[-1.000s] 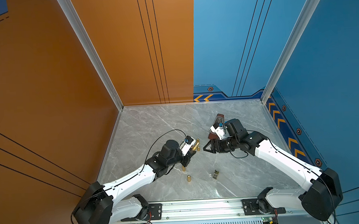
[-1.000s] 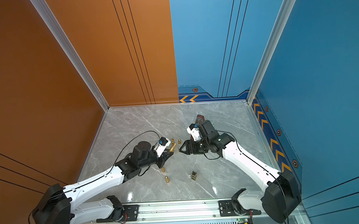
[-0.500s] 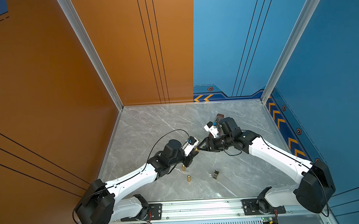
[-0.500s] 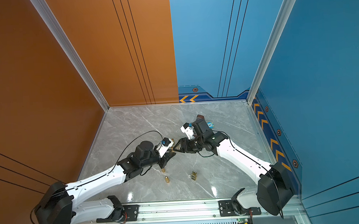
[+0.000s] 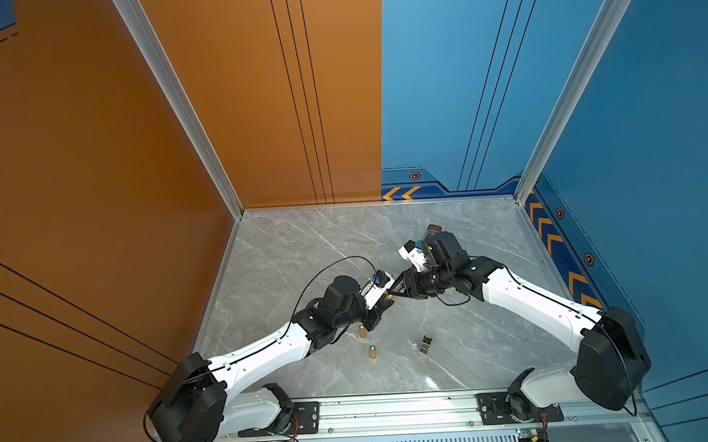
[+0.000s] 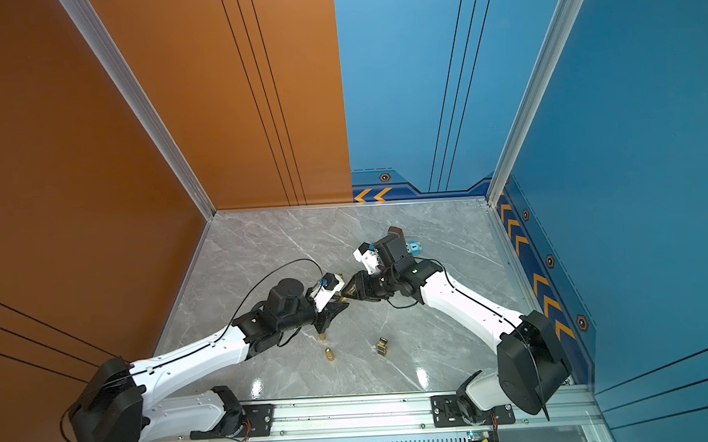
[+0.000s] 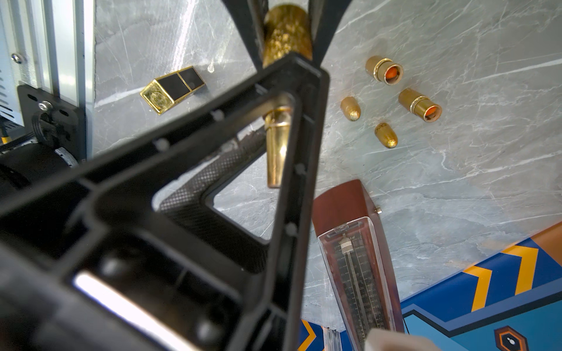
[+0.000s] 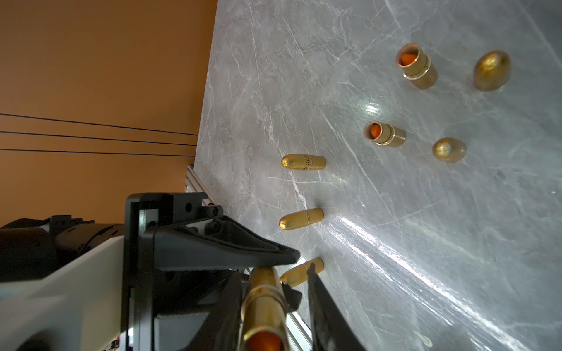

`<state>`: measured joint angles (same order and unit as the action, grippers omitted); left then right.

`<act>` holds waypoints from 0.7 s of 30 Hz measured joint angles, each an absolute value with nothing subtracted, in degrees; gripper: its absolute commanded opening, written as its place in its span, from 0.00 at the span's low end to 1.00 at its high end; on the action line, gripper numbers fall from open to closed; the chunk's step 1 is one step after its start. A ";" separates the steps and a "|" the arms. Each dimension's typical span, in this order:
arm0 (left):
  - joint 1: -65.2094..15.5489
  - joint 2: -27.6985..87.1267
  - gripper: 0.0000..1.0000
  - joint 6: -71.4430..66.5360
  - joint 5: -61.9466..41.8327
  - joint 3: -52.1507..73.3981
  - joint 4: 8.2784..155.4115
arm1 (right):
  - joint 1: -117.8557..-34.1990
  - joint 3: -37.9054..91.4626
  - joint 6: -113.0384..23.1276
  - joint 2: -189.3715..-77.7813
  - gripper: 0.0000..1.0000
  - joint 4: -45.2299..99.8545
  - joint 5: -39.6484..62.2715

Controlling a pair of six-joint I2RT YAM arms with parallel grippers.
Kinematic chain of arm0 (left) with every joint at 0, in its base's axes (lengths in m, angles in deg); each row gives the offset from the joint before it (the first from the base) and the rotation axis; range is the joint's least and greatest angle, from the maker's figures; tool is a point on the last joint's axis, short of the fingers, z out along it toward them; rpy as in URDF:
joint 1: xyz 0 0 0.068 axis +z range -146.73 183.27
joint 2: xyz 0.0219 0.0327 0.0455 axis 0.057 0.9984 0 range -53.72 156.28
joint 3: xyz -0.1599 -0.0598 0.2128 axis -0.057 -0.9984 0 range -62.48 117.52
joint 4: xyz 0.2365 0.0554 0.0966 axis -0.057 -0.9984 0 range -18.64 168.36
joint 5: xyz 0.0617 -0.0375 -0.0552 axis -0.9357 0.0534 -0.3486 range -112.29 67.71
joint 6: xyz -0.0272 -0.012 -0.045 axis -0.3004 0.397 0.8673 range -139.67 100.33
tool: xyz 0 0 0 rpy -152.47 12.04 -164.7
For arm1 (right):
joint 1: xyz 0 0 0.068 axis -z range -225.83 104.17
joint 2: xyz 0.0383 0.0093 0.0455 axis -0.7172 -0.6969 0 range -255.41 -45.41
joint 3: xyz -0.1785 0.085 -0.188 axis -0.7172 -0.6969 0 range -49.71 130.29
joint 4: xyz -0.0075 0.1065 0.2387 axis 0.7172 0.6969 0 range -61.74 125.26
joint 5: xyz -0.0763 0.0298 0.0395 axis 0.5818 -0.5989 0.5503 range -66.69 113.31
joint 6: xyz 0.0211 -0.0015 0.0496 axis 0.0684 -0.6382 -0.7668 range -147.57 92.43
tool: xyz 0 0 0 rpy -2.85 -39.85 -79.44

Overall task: Open the lipstick cap
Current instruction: Place the lipstick at the center of the board.

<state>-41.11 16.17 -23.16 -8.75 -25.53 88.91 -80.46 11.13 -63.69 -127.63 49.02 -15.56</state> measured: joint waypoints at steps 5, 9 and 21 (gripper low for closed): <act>-41.11 16.28 0.00 -23.23 -8.77 -25.44 88.93 | -80.76 11.13 -63.62 -127.71 0.29 48.54 -15.76; -41.22 16.39 0.00 -23.31 -8.79 -25.40 88.91 | -80.85 11.13 -63.65 -127.82 0.24 48.10 -16.00; -41.44 17.11 0.05 -23.29 -9.40 -25.16 88.97 | -81.11 11.56 -62.88 -127.91 0.20 48.89 -15.10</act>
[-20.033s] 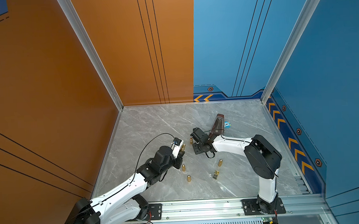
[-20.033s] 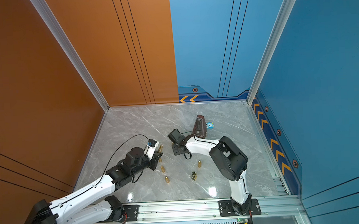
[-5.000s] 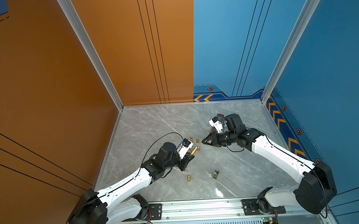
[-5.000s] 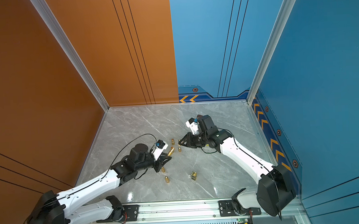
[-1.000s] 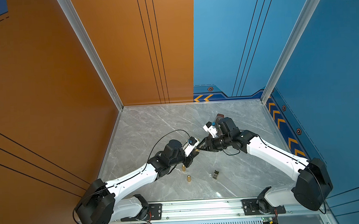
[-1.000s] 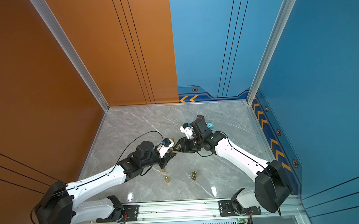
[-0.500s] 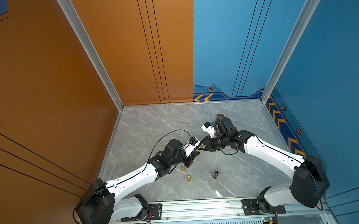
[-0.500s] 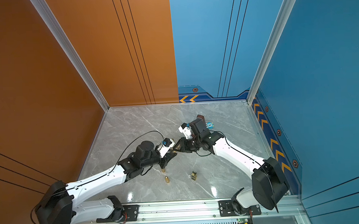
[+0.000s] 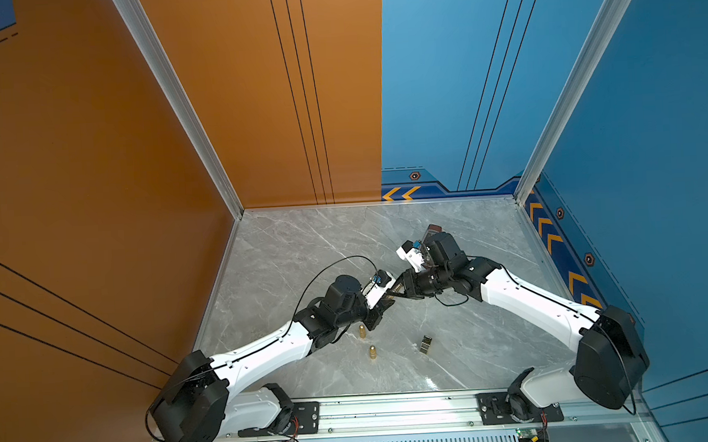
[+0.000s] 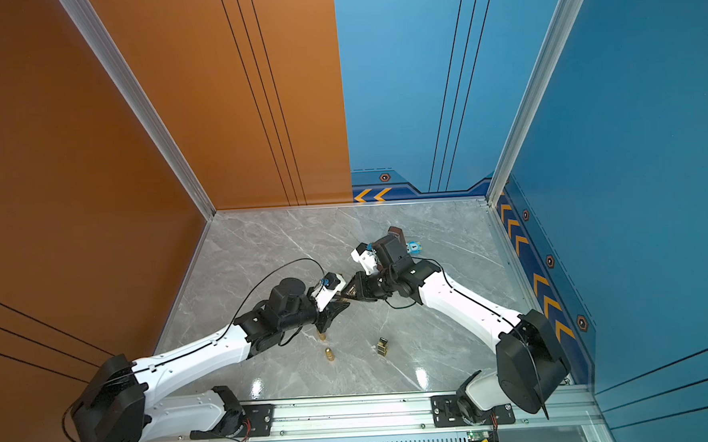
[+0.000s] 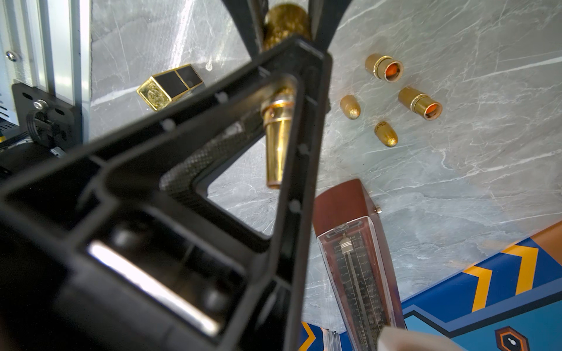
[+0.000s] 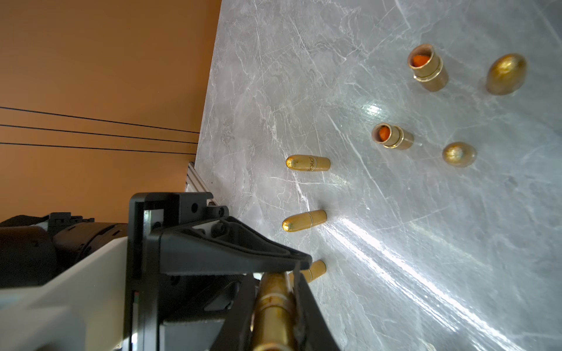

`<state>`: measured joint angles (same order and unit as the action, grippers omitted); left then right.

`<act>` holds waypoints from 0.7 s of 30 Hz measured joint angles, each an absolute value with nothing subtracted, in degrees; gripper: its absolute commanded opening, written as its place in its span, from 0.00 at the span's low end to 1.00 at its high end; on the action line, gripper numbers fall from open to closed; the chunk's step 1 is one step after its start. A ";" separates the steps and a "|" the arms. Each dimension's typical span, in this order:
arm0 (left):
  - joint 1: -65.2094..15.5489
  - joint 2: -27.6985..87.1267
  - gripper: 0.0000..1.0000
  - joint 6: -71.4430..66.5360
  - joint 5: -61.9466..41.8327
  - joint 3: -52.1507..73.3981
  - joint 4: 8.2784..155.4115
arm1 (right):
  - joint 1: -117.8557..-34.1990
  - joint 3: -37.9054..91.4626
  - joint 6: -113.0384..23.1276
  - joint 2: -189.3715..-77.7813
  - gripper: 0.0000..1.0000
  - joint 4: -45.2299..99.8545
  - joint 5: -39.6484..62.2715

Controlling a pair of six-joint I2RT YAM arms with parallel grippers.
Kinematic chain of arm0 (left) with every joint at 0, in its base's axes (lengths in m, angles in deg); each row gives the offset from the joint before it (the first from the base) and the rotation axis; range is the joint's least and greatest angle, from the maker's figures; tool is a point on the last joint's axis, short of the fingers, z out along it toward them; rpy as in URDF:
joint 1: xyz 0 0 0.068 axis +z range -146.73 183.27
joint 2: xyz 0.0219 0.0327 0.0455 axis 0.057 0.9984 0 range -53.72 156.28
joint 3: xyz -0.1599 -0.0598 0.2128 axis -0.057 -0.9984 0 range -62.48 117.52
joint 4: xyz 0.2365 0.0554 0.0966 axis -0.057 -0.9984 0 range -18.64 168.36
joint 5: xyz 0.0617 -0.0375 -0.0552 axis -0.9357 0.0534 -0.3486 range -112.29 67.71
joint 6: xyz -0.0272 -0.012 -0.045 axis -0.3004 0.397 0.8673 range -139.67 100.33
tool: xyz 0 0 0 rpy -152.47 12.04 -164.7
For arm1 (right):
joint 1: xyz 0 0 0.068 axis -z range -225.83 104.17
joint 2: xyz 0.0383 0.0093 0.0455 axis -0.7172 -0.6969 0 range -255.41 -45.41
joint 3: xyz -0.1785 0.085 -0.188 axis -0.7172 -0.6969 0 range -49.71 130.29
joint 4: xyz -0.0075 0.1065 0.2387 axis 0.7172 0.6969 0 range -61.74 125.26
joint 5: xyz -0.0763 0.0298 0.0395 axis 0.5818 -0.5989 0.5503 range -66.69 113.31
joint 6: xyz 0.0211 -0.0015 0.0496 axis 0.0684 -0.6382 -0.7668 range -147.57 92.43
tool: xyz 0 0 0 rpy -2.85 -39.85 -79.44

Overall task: Open the lipstick cap
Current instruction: Place the lipstick at the center of the board.

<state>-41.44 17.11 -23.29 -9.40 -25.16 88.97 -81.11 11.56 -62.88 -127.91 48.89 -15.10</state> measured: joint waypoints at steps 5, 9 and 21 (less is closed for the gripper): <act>-41.53 17.13 0.40 -23.07 -10.10 -25.16 89.72 | -81.48 12.85 -61.26 -127.12 0.20 51.49 -11.78; -41.40 16.98 0.54 -22.15 -11.54 -25.18 89.70 | -81.00 13.66 -59.27 -125.97 0.20 54.81 -5.60; -40.87 13.03 0.77 -18.07 -16.35 -25.38 84.10 | -83.95 14.32 -52.11 -129.68 0.19 58.81 17.44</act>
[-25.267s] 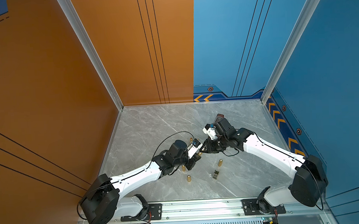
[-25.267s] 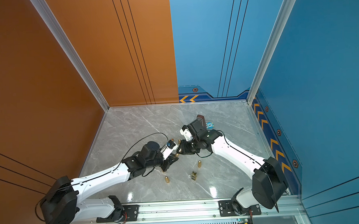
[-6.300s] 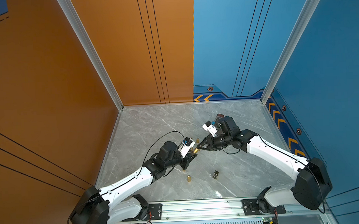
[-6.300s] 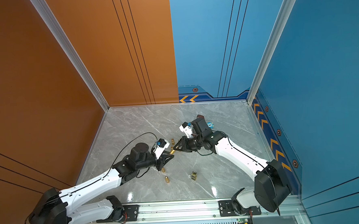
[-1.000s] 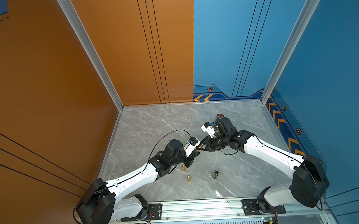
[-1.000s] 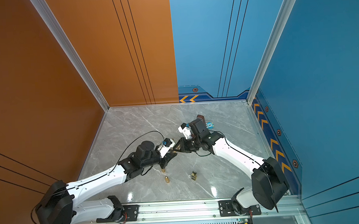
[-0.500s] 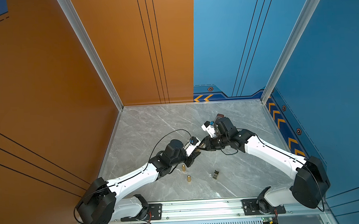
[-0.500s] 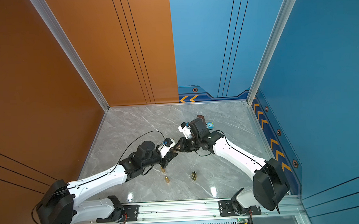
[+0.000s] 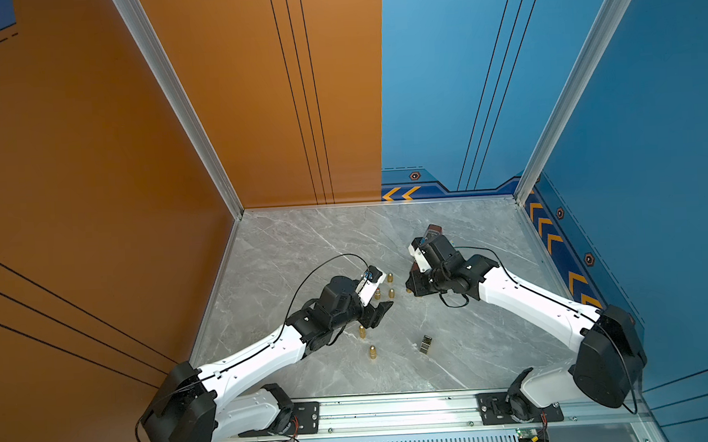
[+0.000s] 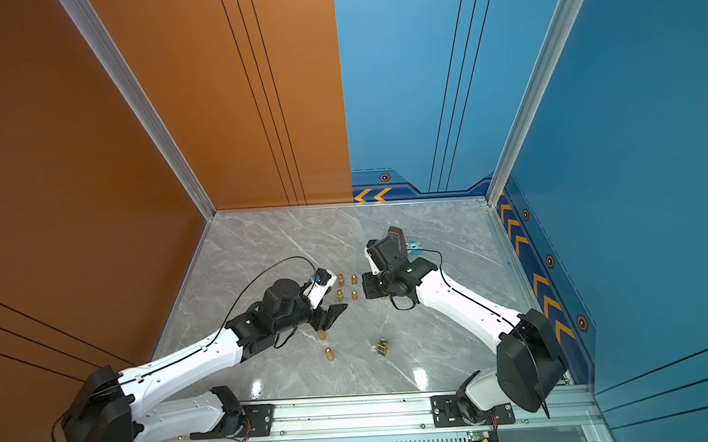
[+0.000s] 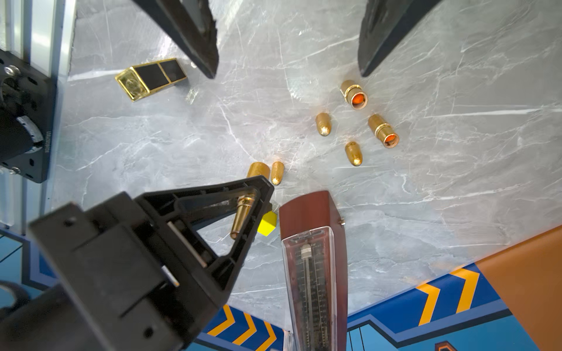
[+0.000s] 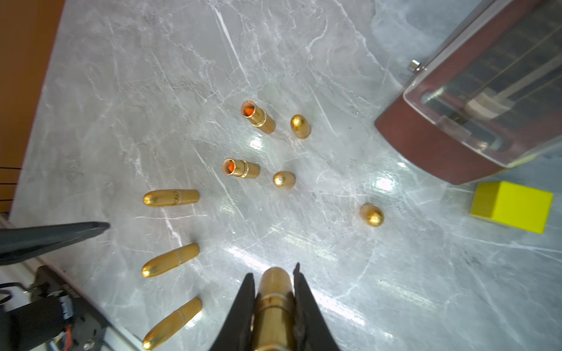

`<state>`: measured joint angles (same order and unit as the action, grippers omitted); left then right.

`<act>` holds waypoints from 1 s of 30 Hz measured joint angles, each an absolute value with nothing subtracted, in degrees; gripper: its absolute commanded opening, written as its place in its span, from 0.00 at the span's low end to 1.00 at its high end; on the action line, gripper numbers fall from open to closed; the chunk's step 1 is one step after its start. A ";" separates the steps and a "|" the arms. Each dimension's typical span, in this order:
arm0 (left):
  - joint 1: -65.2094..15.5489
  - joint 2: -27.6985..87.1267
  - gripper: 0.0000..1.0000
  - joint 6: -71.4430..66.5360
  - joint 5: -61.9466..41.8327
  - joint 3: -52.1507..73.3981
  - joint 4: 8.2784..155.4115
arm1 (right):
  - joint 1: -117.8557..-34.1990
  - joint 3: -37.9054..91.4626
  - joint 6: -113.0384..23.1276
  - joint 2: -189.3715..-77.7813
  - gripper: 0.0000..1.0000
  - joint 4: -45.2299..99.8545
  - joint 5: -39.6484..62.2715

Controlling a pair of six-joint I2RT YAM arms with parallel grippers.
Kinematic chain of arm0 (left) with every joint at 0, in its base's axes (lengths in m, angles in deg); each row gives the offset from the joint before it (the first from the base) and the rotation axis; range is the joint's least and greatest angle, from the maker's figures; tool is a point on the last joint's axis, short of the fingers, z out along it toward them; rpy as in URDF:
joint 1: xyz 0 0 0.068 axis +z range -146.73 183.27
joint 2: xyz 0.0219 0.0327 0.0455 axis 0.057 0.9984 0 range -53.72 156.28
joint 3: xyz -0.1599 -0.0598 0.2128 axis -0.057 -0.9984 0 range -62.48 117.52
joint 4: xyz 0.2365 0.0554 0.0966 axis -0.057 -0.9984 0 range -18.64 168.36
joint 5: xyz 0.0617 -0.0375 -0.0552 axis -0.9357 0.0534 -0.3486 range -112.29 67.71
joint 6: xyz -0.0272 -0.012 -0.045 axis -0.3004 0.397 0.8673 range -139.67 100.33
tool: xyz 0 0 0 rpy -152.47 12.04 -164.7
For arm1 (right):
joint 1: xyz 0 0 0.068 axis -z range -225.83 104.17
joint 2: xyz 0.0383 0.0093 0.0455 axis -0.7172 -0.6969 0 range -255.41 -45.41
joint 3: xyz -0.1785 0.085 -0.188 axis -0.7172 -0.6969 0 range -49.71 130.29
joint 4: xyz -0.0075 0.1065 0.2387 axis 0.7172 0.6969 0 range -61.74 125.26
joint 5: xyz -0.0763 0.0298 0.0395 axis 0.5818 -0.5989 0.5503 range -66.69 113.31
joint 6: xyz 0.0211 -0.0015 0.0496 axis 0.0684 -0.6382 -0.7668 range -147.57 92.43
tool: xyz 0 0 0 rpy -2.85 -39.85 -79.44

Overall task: Open the lipstick cap
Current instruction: Place the lipstick at the center of the board.

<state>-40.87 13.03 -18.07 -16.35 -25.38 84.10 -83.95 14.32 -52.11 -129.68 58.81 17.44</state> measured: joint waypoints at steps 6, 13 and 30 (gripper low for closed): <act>-40.87 13.03 0.85 -15.66 -18.03 -25.38 80.95 | -85.55 14.32 -49.79 -135.34 0.18 56.08 25.51; -40.87 13.16 0.94 -13.72 -19.30 -25.36 79.03 | -85.55 13.84 -48.46 -141.33 0.18 51.44 30.32; -40.87 14.75 0.99 -13.11 -19.32 -25.16 78.66 | -85.13 11.37 -48.35 -146.10 0.17 45.39 31.08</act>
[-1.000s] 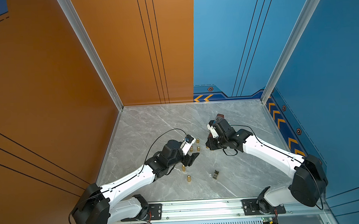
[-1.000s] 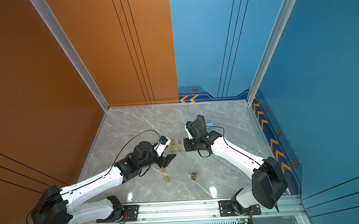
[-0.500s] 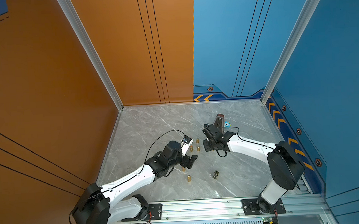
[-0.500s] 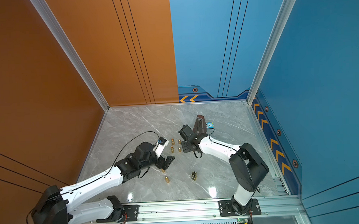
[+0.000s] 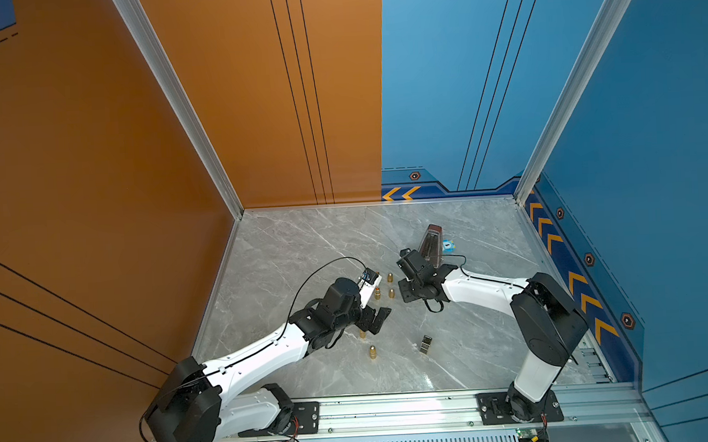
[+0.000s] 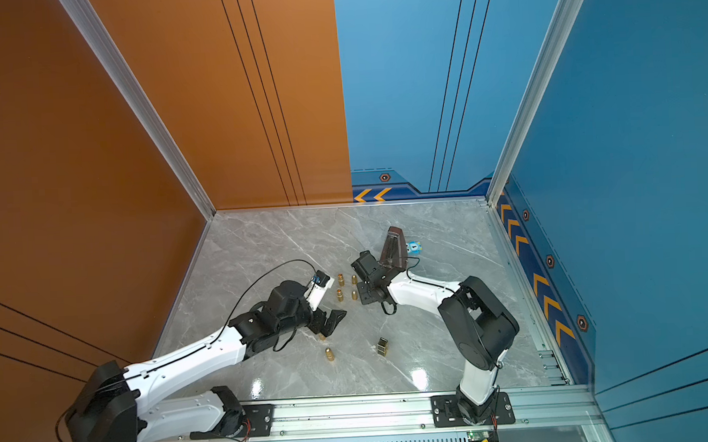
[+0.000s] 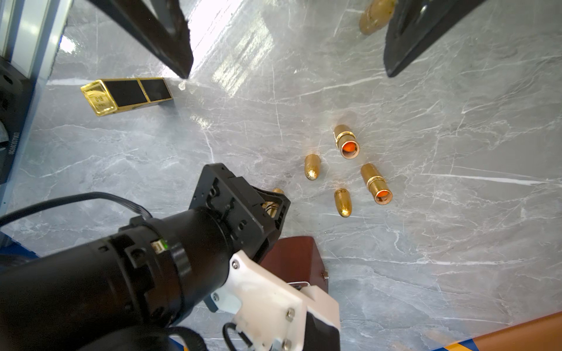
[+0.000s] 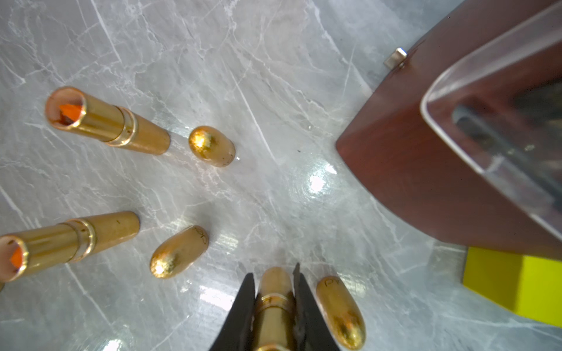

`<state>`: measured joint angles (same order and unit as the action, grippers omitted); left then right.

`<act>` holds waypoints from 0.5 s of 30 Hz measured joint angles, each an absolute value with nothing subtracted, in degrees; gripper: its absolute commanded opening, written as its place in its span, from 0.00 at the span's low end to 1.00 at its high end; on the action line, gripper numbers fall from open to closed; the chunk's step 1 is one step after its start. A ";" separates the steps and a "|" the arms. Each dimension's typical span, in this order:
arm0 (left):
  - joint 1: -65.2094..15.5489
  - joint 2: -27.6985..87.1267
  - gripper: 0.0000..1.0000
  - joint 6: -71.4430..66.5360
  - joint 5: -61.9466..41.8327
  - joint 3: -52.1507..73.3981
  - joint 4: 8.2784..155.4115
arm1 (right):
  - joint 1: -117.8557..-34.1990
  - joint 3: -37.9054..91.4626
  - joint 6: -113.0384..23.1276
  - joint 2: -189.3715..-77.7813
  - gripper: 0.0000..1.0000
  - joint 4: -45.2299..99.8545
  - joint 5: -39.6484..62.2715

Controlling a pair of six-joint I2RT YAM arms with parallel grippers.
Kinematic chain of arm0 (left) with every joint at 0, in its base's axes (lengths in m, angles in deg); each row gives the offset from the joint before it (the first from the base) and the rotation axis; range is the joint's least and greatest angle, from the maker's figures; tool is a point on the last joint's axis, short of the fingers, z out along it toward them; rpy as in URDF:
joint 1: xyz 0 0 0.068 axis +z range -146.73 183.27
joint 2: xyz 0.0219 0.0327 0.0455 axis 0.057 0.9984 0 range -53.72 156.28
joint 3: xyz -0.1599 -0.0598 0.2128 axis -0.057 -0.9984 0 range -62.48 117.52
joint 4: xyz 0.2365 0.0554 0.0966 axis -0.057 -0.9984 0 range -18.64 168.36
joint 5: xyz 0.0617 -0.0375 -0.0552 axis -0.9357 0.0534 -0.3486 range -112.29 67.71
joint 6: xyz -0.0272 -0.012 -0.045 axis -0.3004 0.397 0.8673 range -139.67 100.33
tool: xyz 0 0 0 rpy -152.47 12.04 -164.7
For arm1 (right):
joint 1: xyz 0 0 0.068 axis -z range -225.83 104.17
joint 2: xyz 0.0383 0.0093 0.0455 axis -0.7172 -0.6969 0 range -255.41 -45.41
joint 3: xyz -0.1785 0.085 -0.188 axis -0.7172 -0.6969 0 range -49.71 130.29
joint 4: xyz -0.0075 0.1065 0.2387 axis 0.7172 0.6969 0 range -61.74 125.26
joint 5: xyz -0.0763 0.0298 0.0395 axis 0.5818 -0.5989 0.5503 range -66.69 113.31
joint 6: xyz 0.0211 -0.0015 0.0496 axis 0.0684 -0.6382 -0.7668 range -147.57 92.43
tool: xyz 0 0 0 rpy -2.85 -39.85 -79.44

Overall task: Open the lipstick cap
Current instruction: Place the lipstick at the center of the board.

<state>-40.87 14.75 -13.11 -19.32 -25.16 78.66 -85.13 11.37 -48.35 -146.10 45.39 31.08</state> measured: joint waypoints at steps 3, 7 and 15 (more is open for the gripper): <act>-40.87 14.77 0.98 -13.11 -19.35 -25.16 78.61 | -84.98 11.10 -48.32 -146.66 0.17 44.93 31.10; -40.87 14.82 0.99 -13.11 -19.35 -25.16 78.55 | -84.87 10.78 -48.30 -147.15 0.17 44.45 31.10; -40.87 14.88 0.99 -13.13 -19.63 -25.14 78.53 | -84.87 10.30 -48.30 -147.43 0.18 43.60 31.10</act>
